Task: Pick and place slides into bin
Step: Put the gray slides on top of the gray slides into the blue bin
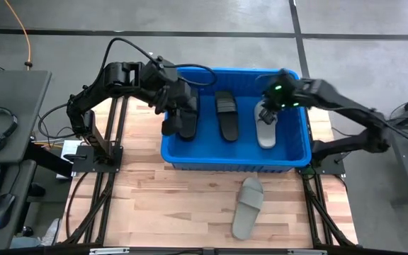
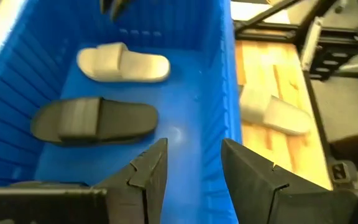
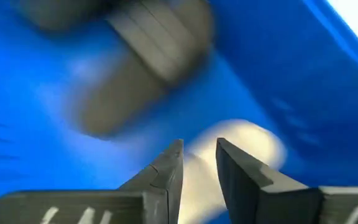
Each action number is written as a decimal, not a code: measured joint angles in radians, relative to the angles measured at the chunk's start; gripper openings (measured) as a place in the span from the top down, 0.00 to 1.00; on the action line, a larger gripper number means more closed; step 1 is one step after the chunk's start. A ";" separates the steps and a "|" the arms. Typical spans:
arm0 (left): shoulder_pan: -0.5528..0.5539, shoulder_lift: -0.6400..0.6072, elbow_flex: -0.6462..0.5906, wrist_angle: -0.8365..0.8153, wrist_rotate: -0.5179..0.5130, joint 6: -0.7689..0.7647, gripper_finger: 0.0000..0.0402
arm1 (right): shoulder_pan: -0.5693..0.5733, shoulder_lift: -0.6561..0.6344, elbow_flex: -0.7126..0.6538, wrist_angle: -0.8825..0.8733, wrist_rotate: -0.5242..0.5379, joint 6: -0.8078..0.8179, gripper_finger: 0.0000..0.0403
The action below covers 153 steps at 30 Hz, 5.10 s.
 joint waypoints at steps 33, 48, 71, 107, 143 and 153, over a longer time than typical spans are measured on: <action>-0.079 -0.140 0.000 -0.176 0.085 -0.064 0.66 | 1.056 0.196 0.103 0.328 0.031 1.004 0.81; -0.233 -0.153 0.000 -0.171 -0.049 -0.201 0.66 | 1.297 0.740 0.739 -0.350 0.106 1.254 0.81; -0.257 -0.154 0.000 -0.175 -0.072 -0.074 0.66 | 1.356 0.971 0.734 -0.462 0.193 1.547 0.48; -0.256 -0.154 0.000 -0.175 -0.072 0.001 0.66 | 1.344 0.977 0.511 -0.345 0.315 1.449 0.40; -0.256 -0.154 0.000 -0.175 -0.072 -0.029 0.66 | 1.265 1.118 0.511 -0.465 0.165 1.425 0.76; -0.256 -0.154 0.000 -0.175 -0.072 -0.029 0.66 | 1.268 1.070 0.513 -0.459 0.154 1.422 0.98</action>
